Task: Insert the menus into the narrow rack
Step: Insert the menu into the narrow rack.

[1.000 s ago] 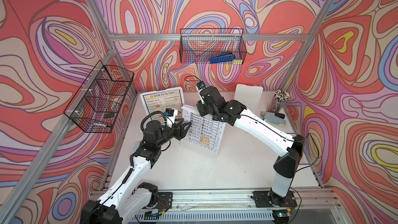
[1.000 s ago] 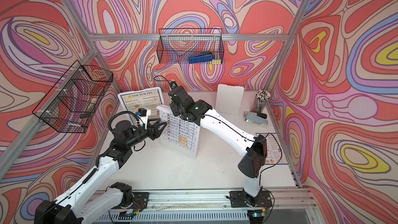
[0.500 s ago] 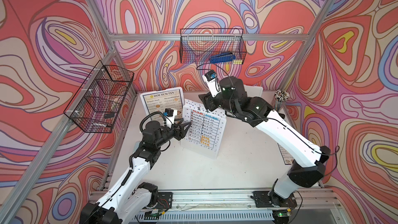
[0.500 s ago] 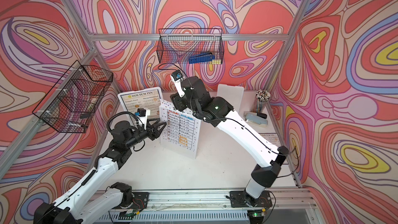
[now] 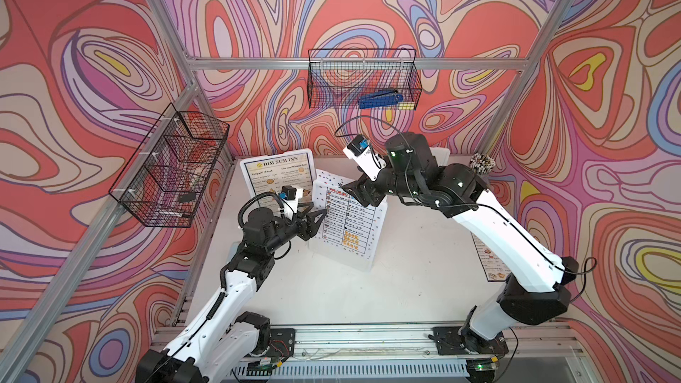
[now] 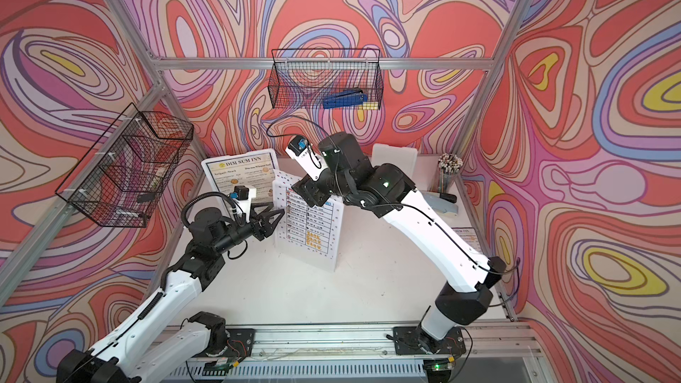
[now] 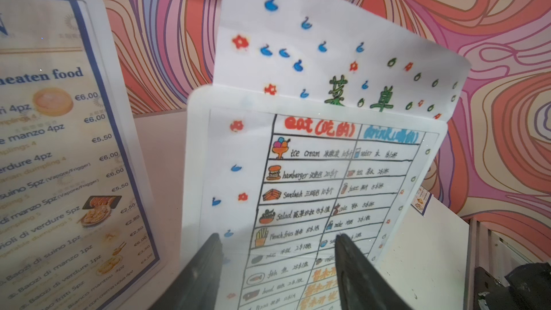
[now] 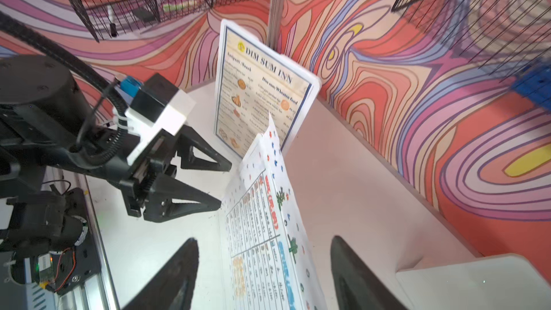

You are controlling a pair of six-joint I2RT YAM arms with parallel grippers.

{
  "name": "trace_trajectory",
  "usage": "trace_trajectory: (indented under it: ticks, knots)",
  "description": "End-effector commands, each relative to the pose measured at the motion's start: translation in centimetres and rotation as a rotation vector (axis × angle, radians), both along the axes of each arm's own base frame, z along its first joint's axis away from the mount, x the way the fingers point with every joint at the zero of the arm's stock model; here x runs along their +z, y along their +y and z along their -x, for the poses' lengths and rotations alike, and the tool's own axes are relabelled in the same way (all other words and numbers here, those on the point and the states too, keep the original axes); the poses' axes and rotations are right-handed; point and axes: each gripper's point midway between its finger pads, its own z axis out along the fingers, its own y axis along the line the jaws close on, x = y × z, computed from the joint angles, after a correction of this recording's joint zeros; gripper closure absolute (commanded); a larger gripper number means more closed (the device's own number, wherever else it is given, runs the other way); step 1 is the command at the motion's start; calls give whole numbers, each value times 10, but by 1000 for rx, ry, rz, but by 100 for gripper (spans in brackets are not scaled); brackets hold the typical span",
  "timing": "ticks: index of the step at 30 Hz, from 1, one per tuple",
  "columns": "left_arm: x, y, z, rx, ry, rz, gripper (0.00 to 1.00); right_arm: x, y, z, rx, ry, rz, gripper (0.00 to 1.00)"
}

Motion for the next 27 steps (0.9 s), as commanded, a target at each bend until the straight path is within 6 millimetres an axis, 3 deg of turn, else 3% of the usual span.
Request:
trace_trajectory:
  ticks: [1,5,7,10,17,24,27]
  knots:
    - [1,0,3,-8,-16,-3,38,-16,-9,-17,-9,65,34,29]
    - [0,-1,3,-10,-15,-4,38,-30,-15,-41,-19,127,24,29]
    - [0,0,3,-9,-17,-4,38,-28,-15,-43,-8,138,6,31]
    - [0,0,2,-5,-18,-6,38,-42,-7,-45,24,176,12,40]
    - [-2,0,1,-6,-14,-7,38,-45,-2,-39,59,199,-4,60]
    - [0,0,3,-8,-18,-7,38,-47,-3,-40,54,201,-4,87]
    - [1,0,3,-9,-20,-6,38,-50,-3,-38,55,205,-3,90]
